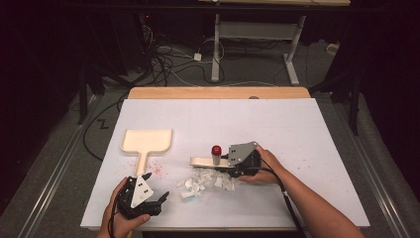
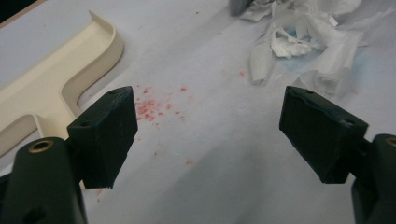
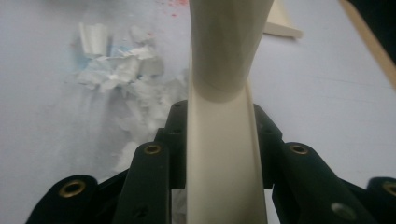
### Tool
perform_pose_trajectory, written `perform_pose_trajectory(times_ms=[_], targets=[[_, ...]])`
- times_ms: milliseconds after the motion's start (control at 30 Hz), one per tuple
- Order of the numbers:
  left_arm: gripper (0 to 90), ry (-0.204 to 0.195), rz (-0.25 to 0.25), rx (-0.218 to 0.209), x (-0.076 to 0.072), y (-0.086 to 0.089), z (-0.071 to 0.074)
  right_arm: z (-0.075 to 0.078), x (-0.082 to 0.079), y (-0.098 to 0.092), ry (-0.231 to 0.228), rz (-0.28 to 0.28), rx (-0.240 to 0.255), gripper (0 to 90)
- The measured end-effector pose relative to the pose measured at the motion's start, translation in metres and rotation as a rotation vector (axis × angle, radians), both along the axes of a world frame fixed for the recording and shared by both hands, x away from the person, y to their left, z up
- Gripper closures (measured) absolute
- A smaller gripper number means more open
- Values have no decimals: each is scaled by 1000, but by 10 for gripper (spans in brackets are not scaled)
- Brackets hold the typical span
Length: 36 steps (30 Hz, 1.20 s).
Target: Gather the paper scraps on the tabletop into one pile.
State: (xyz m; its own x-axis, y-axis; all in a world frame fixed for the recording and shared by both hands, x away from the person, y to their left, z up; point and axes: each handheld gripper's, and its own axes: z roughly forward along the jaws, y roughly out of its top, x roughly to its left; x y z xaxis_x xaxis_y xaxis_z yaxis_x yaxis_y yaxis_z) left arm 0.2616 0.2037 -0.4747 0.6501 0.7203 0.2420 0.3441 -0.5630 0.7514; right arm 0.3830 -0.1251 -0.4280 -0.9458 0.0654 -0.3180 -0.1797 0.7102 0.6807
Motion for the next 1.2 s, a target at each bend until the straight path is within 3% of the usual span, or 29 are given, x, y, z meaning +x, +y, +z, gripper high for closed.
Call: perform_pose_trajectory(times_ms=[267, 400, 500, 667, 767, 833, 933, 1033, 1200], targets=[[184, 4, -4, 4, 2, -1, 0, 16, 7, -15, -41, -113, 74, 675], [184, 3, -1, 1, 3, -1, 0, 27, 8, -20, -19, -149, 148, 675], [183, 1, -1, -2, 2, -1, 0, 34, 6, -20, -23, -192, 172, 675], [183, -14, 16, -14, 1, 3, 3, 46, -12, -14, 49, -220, 245, 675], [182, -29, 54, -42, 0, 9, 6, 48, -29, -4, 171, -220, 302, 675], [180, -53, 83, -56, -2, 15, 10, 46, -42, 5, 227, -215, 313, 676], [178, -85, 121, -104, -3, 23, 15, 42, -60, 18, 283, -203, 306, 675], [178, -97, 145, -115, -4, 29, 17, 34, -73, 31, 362, -180, 299, 675], [178, -98, 148, -114, -4, 30, 17, 10, -85, 55, 409, -151, 208, 676]])
